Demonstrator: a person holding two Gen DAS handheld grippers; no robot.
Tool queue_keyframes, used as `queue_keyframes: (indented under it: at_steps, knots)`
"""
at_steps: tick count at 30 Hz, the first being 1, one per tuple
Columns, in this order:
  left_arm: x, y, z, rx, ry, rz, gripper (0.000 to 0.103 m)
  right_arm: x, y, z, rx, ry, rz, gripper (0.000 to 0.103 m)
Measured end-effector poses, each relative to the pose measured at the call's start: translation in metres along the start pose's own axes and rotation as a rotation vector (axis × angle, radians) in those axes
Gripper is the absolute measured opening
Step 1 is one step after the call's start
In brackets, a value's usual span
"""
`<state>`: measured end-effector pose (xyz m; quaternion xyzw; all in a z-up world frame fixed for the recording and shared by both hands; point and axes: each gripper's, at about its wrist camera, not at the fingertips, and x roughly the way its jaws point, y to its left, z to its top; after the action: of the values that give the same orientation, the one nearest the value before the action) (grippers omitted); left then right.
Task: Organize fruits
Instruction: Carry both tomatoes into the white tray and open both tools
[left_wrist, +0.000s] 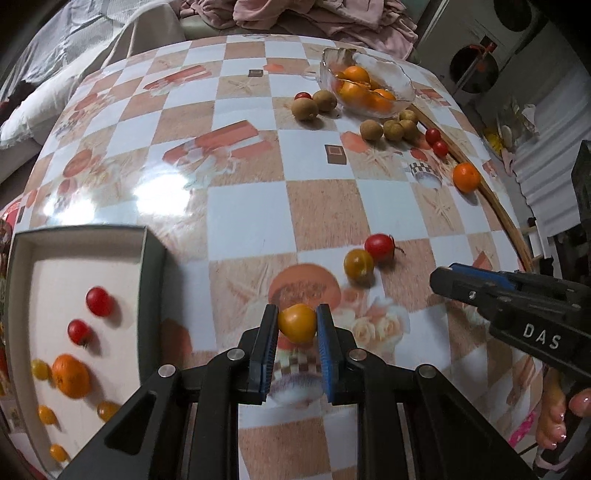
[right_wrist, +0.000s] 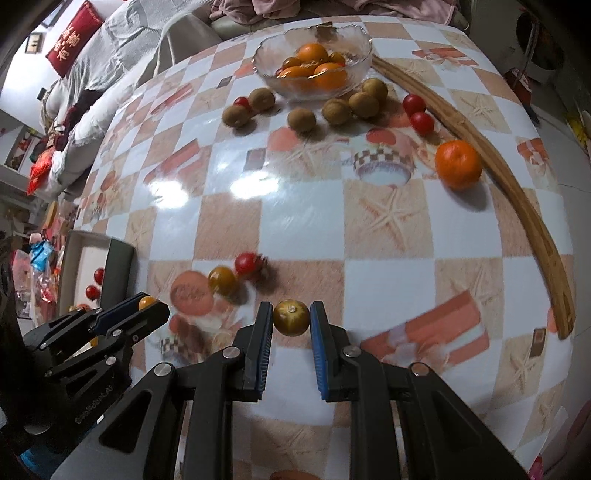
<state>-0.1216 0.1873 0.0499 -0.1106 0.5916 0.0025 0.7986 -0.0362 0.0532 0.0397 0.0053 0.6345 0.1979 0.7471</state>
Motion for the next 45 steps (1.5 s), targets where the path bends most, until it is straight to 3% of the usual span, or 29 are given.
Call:
queue_keyframes:
  at_steps: [13, 27, 45]
  knots:
    - [-0.043, 0.038, -0.028, -0.062, -0.054, 0.002, 0.022, -0.006, 0.051, -0.01, -0.081, 0.0, 0.023, 0.022]
    - [-0.094, 0.123, -0.088, -0.25, -0.097, 0.097, 0.022, 0.003, 0.133, -0.016, -0.227, 0.028, 0.073, 0.022]
    - [-0.098, 0.187, -0.122, -0.403, -0.108, 0.171, 0.022, 0.025, 0.229, -0.023, -0.413, 0.077, 0.129, 0.022]
